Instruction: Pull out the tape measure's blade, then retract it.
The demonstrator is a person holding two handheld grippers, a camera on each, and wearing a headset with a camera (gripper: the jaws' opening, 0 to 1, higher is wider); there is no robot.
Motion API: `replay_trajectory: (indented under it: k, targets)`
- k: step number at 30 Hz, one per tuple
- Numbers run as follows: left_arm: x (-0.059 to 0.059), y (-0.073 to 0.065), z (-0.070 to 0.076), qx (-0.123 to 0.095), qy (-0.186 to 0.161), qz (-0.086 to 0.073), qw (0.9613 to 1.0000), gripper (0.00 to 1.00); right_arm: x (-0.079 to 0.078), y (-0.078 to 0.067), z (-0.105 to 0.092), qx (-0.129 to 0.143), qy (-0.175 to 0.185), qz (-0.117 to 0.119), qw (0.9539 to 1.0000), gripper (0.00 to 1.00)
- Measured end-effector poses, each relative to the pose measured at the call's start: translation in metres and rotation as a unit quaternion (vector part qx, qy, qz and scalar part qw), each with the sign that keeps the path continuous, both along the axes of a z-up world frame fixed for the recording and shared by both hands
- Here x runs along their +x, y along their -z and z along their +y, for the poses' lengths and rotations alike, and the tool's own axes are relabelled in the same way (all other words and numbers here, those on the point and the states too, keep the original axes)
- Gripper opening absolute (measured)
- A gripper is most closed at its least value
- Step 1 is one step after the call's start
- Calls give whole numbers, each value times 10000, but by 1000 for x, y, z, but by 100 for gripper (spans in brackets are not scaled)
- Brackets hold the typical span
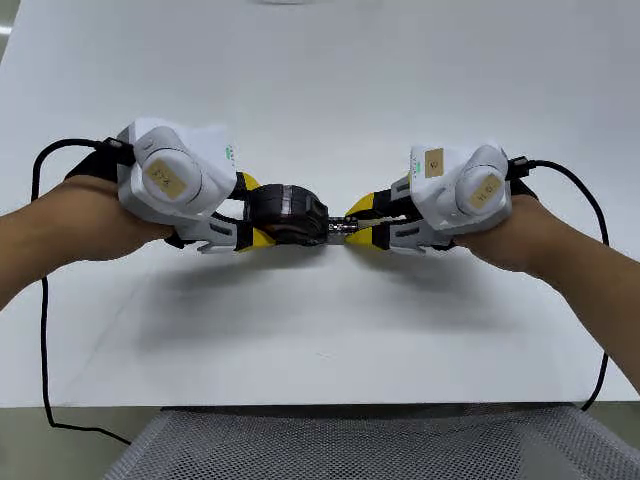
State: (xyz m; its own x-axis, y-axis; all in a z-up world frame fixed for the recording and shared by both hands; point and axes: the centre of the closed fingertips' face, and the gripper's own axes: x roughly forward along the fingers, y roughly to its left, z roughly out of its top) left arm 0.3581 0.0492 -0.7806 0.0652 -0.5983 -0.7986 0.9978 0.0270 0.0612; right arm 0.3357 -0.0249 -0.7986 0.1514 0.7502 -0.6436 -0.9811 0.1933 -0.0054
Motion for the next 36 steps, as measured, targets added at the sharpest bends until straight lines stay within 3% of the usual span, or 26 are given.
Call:
replay_trajectory:
  k: [18, 23, 36]
  targets:
    - [0, 0, 1, -1, -10, 6, 10000, 26, -2, 1, -12, -83, 87, 39, 9999, 8]
    - [0, -1, 2, -48, -62, 70, 9999, 26, 0, -2, -19, -106, 107, 28, 9999, 8]
    - [-1, -1, 0, -5, -41, 34, 10000, 26, -2, -1, -36, -204, 123, 25, 9997, 8]
